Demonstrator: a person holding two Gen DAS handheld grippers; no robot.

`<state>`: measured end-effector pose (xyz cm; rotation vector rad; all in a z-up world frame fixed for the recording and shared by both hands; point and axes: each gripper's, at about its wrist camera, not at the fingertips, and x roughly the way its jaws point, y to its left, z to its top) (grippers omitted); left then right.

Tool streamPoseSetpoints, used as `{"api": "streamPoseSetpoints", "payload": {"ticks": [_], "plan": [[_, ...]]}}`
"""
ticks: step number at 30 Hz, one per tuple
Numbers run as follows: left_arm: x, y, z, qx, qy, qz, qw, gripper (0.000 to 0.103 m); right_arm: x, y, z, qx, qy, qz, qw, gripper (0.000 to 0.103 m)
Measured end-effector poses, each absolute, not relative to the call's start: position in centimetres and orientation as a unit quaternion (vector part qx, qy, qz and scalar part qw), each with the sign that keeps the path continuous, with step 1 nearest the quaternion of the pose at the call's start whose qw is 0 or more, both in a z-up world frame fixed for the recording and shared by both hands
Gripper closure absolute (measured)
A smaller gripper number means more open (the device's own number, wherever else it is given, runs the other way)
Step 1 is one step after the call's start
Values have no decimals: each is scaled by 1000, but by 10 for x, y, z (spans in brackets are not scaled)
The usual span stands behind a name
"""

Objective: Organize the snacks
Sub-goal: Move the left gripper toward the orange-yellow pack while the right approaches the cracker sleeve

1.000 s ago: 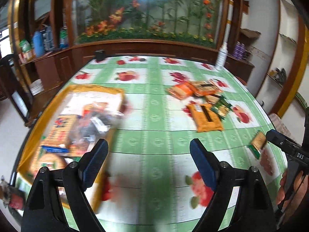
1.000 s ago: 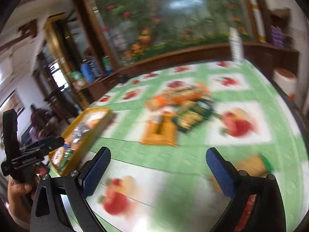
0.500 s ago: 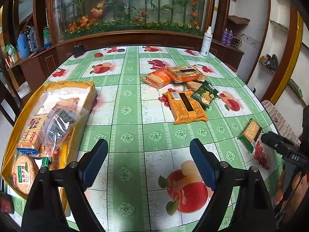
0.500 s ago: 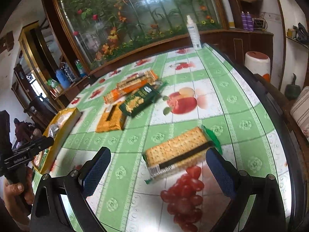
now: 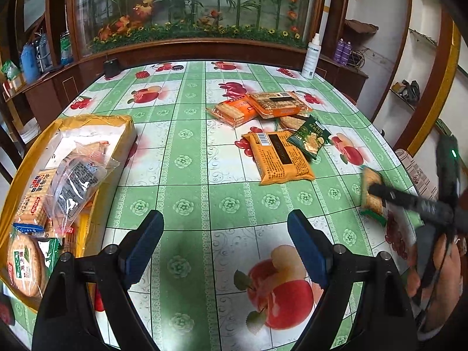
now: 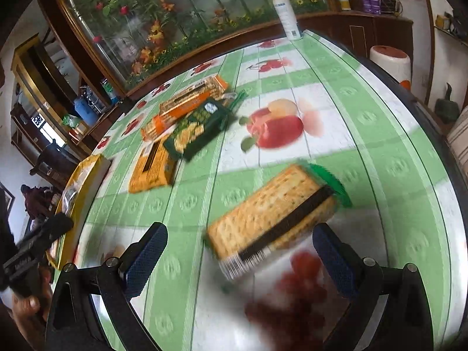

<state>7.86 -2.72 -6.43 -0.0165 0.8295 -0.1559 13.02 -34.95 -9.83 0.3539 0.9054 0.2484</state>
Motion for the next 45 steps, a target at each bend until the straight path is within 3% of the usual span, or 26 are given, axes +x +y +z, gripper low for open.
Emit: {"api": "streamPoseSetpoints", "payload": {"ticks": [8,18,32,45], "plan": [[78,0,-58,-23,395,-50,917,16,159,-321,-88,96,429,103,892,2],[54,38,-45,-63,372,-9,926,16,151,-327,-86,94,402,78,908,2],[28,43,-30,-80,347,-13,934,16,143,-307,-99,36,439,54,896,2],[46,33,-42,-87,371,-22,924,16,142,-316,-101,43,444,42,894,2]]}}
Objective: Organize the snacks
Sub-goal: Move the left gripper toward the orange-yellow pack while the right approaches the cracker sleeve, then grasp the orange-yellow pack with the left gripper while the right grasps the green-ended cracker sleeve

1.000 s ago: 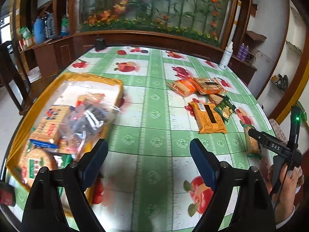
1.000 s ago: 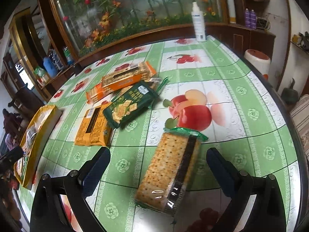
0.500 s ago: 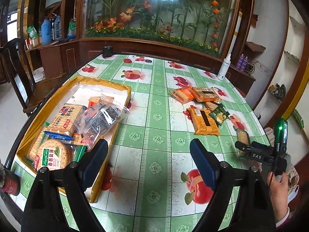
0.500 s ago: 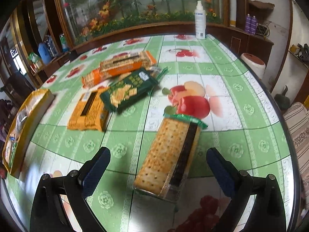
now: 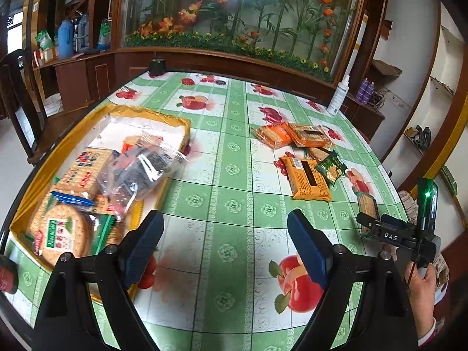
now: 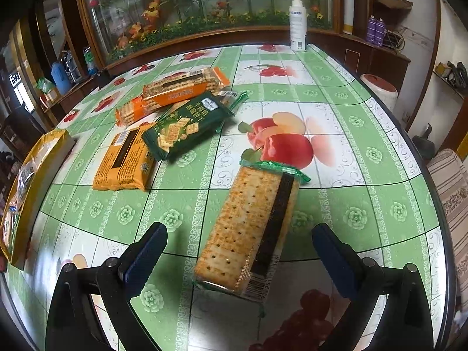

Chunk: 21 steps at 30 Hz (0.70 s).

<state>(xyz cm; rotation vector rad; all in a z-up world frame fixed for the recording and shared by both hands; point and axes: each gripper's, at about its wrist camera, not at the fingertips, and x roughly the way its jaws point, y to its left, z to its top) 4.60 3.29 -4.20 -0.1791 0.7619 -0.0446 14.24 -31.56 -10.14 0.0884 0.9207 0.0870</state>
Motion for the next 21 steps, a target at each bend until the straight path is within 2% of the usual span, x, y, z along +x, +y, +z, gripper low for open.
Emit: {"api": "streamPoseSetpoints", "payload": {"ticks": [21], "plan": [[151,-100,-83,-49,444,-112,887,16,130,-351,-94,92,437,47,894,2]]}}
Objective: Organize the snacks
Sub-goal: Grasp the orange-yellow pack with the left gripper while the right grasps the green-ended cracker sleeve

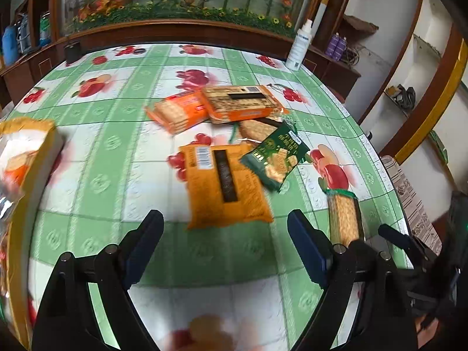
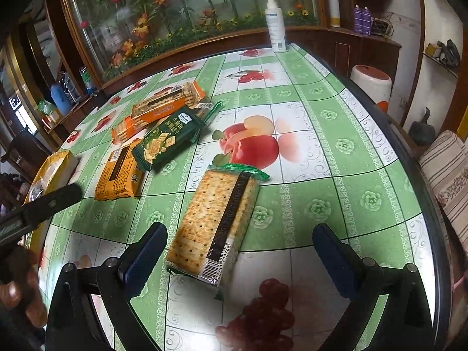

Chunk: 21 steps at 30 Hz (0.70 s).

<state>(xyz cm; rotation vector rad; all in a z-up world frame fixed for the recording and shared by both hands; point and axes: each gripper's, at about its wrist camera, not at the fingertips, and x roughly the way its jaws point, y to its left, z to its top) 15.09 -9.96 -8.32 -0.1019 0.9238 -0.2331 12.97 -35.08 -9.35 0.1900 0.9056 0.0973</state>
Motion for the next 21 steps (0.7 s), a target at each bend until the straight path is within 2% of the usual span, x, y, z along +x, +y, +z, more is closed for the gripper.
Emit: {"api": "streamPoseSetpoints", "payload": {"ticks": [21], "plan": [[192,-115,-109,-11,467,-85,880,16,154,-328,-103,70,454,48,887,3]]}}
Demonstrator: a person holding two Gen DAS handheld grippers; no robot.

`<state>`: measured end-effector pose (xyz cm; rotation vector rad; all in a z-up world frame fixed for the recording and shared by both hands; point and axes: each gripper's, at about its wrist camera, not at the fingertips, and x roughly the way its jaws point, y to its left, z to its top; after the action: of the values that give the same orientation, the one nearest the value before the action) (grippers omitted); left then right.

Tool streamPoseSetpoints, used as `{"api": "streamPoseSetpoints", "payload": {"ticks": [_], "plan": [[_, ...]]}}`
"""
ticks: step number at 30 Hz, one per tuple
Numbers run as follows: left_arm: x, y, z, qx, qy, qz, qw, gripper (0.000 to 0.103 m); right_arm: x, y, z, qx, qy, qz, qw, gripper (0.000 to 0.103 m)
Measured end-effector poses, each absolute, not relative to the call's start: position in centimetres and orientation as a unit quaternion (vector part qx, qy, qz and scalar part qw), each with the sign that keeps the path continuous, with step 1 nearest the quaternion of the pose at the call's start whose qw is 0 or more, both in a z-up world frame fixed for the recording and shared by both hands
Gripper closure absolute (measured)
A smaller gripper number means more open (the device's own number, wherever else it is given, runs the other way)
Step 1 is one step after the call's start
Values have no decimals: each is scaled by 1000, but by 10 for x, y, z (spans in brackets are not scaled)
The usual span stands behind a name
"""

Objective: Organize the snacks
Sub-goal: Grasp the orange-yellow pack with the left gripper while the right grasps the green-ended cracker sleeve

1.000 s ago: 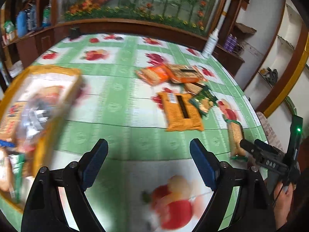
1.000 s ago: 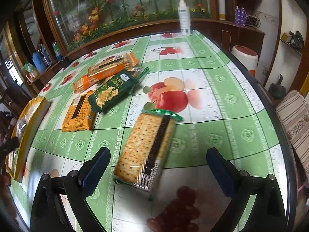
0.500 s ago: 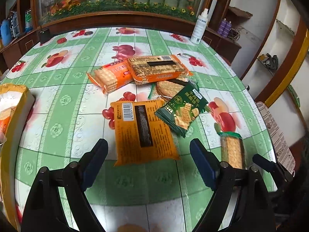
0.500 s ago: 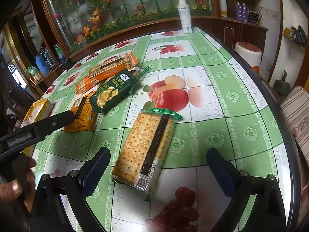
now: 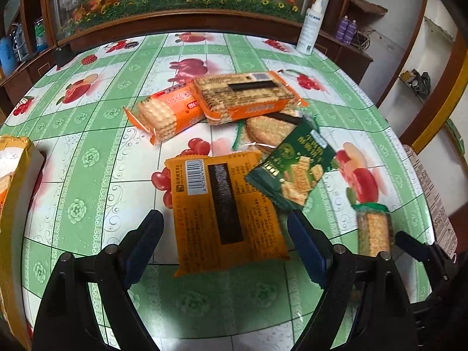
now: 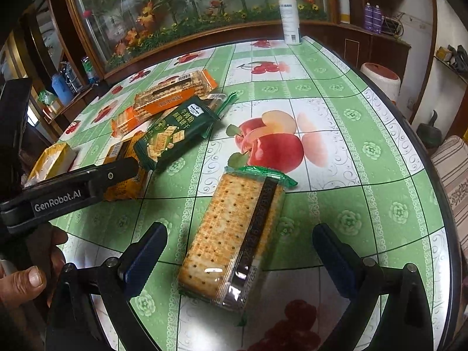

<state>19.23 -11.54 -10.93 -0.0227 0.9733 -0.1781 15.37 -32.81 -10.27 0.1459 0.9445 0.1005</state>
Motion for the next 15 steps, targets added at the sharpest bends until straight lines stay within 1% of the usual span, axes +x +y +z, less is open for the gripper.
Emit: {"api": "streamPoseSetpoints", "payload": {"ticks": [3,8,9,11,13,15], "plan": [[196,-117,-115,2,469,-78,880,16,160,-322,-103,53,458,42,886,4],[199,-125,-120,37,467,-68,881,16,168,-310,-106,9,463,31,886,14],[199,-125,-120,41,465,-67,882,16,168,-308,-106,-4,462,25,886,19],[200,-124,-121,44,463,-68,883,16,169,-310,-106,-9,460,24,887,23],[200,-121,-121,44,461,-71,884,16,169,-311,-105,-15,456,23,890,37],[199,-117,-120,44,459,-73,884,17,169,-312,-103,-18,454,27,890,41]]}}
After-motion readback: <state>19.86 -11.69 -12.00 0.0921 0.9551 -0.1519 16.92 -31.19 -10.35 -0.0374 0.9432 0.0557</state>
